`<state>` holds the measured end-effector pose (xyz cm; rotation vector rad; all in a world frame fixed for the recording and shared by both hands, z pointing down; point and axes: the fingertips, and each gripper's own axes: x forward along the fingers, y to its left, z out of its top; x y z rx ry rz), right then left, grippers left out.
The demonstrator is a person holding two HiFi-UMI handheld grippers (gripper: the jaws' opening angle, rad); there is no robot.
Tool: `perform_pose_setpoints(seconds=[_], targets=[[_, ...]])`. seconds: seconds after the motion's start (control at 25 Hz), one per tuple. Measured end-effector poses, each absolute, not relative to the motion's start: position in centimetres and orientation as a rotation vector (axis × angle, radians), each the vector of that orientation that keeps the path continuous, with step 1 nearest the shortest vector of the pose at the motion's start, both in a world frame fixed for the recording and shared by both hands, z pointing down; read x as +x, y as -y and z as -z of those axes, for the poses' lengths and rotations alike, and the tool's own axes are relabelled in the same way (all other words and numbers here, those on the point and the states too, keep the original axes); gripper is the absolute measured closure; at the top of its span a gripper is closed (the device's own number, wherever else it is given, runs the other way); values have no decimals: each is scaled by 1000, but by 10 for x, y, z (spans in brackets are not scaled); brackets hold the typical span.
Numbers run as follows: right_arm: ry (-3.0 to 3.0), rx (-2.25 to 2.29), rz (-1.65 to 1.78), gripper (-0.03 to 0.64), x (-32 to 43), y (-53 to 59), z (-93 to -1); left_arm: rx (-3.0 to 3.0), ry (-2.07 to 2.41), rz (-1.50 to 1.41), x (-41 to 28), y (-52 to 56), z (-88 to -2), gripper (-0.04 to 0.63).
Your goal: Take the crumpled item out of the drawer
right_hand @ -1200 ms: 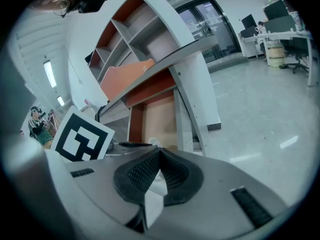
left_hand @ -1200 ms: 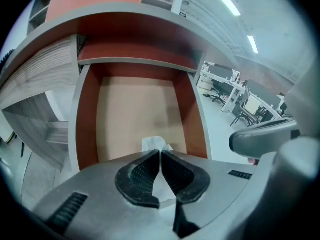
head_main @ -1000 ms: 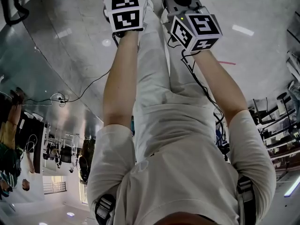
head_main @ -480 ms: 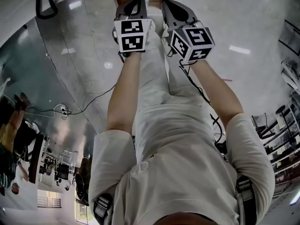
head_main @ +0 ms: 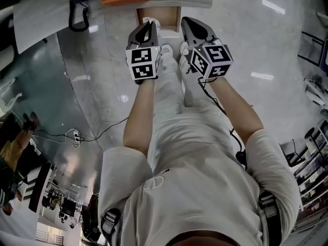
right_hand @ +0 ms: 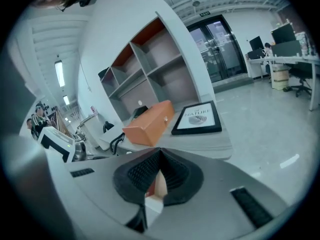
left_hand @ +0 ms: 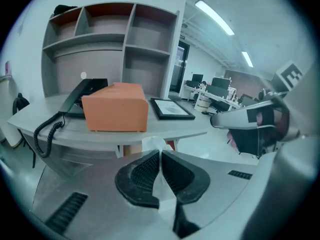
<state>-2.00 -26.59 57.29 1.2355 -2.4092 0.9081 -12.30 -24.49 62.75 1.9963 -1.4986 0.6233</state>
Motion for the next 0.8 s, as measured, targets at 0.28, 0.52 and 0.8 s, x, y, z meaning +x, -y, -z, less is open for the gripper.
perform_pose_setpoints(seconds=[0.28, 0.52, 0.8], targets=[[2465, 1270, -806, 615, -17, 285, -506, 2044, 1565, -537, -135, 253, -555, 581], [2510, 1258, -677, 615, -16, 284, -448, 2103, 1580, -482, -134, 249, -496, 581], [2582, 1286, -557, 615, -6, 286, -374, 2198, 1588, -420, -131, 248, -431, 581]])
